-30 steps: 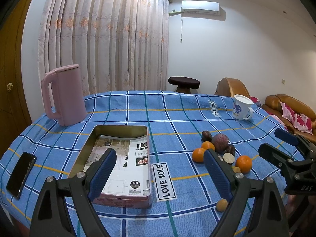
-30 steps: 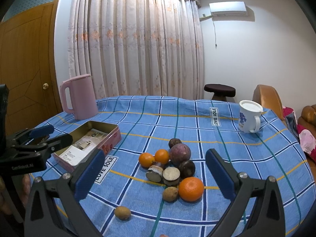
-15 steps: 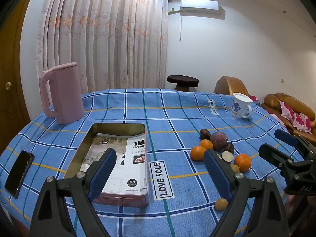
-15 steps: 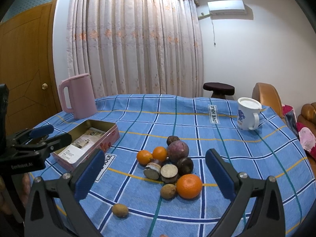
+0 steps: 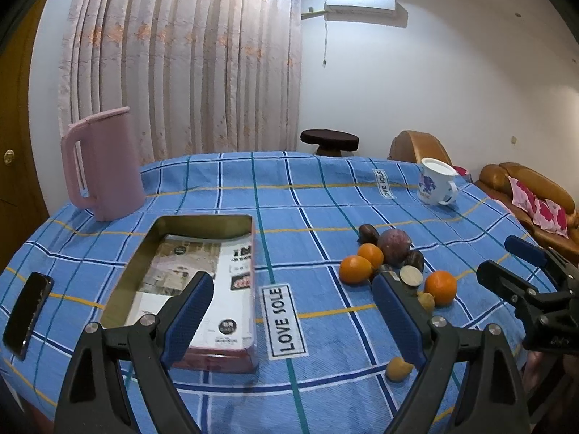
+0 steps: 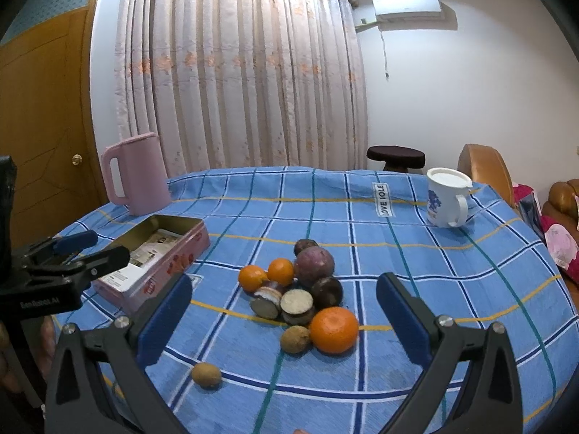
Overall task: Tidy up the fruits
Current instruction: 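Grasp a brown kiwi with the left tool while the right tool grasps an orange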
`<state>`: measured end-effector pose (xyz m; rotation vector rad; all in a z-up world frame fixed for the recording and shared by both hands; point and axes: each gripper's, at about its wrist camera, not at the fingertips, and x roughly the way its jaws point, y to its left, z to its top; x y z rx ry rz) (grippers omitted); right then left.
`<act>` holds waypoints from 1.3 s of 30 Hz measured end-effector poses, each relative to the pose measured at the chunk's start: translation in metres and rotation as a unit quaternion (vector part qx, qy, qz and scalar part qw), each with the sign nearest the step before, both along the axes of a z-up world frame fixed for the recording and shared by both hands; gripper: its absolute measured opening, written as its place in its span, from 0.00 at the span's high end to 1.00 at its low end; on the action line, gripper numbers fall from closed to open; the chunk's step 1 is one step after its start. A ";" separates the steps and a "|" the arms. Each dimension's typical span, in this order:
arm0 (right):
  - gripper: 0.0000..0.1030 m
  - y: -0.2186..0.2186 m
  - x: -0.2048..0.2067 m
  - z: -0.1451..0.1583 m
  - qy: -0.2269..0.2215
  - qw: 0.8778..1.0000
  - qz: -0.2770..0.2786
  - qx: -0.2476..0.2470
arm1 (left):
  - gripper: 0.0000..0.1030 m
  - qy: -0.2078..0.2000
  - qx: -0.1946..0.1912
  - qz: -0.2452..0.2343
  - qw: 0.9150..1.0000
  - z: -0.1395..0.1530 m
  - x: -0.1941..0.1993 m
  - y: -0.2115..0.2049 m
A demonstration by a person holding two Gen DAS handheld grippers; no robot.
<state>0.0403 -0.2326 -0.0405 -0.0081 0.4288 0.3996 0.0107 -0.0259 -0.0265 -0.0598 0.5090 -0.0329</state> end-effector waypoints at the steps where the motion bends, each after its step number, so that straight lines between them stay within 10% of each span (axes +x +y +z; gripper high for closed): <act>1: 0.00 -0.005 0.000 -0.003 0.003 1.000 -0.007 0.000 | 0.12 0.001 0.000 -0.010 1.000 -0.003 -0.001 -0.004; 14: 0.11 -0.061 0.011 -0.049 0.053 0.996 -0.074 0.008 | 0.12 0.063 0.018 -0.125 0.990 -0.057 0.001 -0.070; 18: 0.16 -0.060 0.017 -0.054 0.062 0.996 -0.066 0.012 | 0.42 0.089 0.019 -0.152 0.984 -0.068 0.004 -0.082; 28: 0.27 -0.024 0.044 -0.053 0.087 0.996 -0.034 -0.008 | 0.72 0.109 -0.015 -0.172 0.979 -0.079 0.008 -0.077; 39: 0.52 -0.027 0.078 -0.073 0.174 0.984 -0.006 0.039 | 0.73 0.107 -0.047 -0.180 0.977 -0.078 0.015 -0.063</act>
